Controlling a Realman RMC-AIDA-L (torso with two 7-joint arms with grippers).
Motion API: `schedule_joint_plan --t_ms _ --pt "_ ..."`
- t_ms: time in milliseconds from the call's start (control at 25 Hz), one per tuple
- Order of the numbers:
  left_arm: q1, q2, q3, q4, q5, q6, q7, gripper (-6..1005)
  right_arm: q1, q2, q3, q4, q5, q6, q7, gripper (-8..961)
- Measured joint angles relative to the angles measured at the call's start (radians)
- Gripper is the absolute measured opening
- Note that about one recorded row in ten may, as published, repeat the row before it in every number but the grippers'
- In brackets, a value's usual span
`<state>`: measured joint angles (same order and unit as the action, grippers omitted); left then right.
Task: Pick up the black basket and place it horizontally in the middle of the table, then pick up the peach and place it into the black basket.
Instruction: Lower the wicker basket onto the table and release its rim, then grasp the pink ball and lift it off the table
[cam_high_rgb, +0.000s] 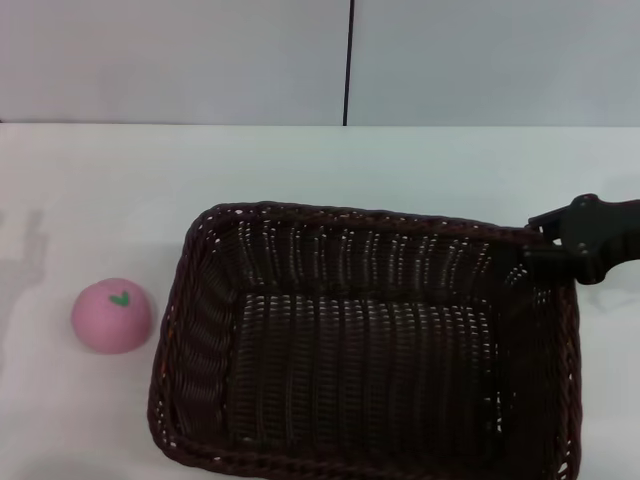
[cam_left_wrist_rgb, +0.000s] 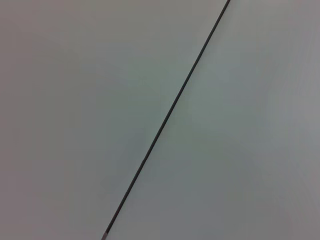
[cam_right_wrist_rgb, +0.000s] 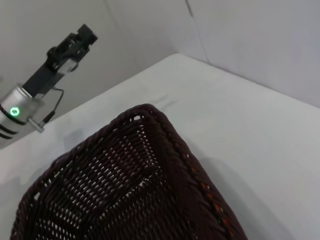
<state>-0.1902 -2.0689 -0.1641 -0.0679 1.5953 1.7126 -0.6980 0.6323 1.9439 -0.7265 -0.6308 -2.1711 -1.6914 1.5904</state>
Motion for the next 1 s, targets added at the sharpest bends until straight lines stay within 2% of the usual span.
schedule_joint_plan --t_ms 280,520,640,680,720,760,800,840,920,960,1000 --pt "0.008 0.000 0.000 -0.014 0.000 -0.001 0.000 429 0.002 0.004 -0.002 0.000 0.003 0.000 -0.028 191" --pt "0.010 -0.001 0.005 -0.025 0.002 -0.001 0.000 425 -0.002 0.003 0.032 0.000 0.013 0.003 -0.051 311" --pt "0.011 -0.001 0.010 -0.025 0.002 -0.001 0.001 424 -0.006 -0.006 0.098 -0.007 0.014 0.003 -0.063 386" --pt "0.011 -0.001 0.010 -0.025 0.002 -0.001 0.001 423 -0.007 -0.010 0.130 -0.009 0.015 0.004 -0.071 413" --pt "0.011 -0.001 0.010 -0.025 0.002 -0.001 0.001 423 -0.011 -0.016 0.208 -0.008 0.022 0.005 -0.098 440" --pt "0.012 -0.001 0.011 -0.025 0.002 -0.001 0.001 422 -0.011 -0.016 0.208 -0.008 0.022 0.005 -0.098 468" --pt "0.012 0.000 0.011 -0.025 0.002 -0.001 0.001 422 -0.016 -0.017 0.252 -0.005 0.032 0.006 -0.116 495" --pt "0.013 0.002 0.015 -0.024 0.002 -0.002 0.001 421 -0.035 -0.016 0.318 0.000 0.073 0.011 -0.152 495" --pt "0.013 0.003 0.021 -0.021 0.002 -0.002 0.001 420 -0.047 -0.013 0.336 0.003 0.098 0.017 -0.169 495" --pt "0.013 0.005 0.053 -0.002 0.002 -0.002 0.001 420 -0.087 0.002 0.363 0.012 0.183 0.037 -0.204 495" --pt "0.013 0.005 0.053 -0.002 0.002 -0.002 0.001 419 -0.087 0.002 0.363 0.012 0.183 0.037 -0.204 495"
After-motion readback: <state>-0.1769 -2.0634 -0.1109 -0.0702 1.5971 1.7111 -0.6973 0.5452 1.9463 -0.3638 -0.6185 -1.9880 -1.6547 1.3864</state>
